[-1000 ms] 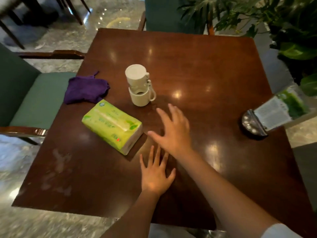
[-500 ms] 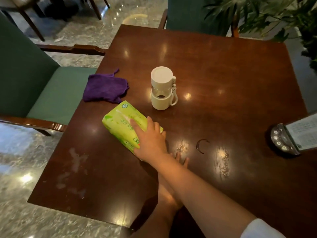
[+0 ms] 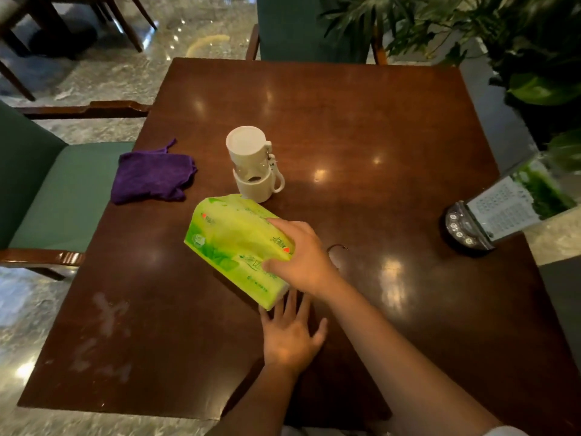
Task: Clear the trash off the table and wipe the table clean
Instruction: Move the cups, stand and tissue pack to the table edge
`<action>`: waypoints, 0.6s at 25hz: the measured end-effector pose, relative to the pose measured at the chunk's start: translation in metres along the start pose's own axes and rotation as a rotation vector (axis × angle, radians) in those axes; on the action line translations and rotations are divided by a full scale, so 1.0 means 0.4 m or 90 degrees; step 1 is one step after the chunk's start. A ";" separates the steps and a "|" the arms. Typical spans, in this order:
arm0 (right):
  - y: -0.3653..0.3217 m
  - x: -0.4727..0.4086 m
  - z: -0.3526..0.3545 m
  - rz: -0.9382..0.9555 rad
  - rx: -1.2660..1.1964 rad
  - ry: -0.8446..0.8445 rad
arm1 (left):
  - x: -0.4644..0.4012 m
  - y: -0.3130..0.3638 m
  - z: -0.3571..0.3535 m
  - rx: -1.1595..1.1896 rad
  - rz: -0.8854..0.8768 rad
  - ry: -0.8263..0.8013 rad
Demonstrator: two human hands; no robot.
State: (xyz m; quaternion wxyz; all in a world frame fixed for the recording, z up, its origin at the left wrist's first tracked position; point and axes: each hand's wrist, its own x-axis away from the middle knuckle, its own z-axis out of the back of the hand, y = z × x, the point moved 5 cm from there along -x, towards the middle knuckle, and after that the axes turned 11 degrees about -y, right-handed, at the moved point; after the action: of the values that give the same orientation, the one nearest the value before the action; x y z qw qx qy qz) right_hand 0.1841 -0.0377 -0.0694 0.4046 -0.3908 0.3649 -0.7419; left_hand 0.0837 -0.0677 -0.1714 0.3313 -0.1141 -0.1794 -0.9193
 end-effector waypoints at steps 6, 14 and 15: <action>0.130 0.268 0.225 -0.036 0.056 0.269 | -0.002 0.000 -0.039 -0.048 0.014 -0.037; 0.330 0.543 0.397 -0.150 0.345 0.502 | 0.002 -0.002 -0.047 -0.077 0.033 -0.053; 0.354 0.552 0.394 -0.175 0.382 0.487 | 0.002 0.000 -0.047 -0.076 0.031 -0.056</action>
State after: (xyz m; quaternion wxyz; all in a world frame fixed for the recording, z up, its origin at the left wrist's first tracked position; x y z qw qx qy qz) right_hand 0.2857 -0.3262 -0.0604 0.2351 -0.0018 0.2026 -0.9506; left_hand 0.0812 -0.0757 -0.1882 0.3379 -0.1782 -0.1359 -0.9141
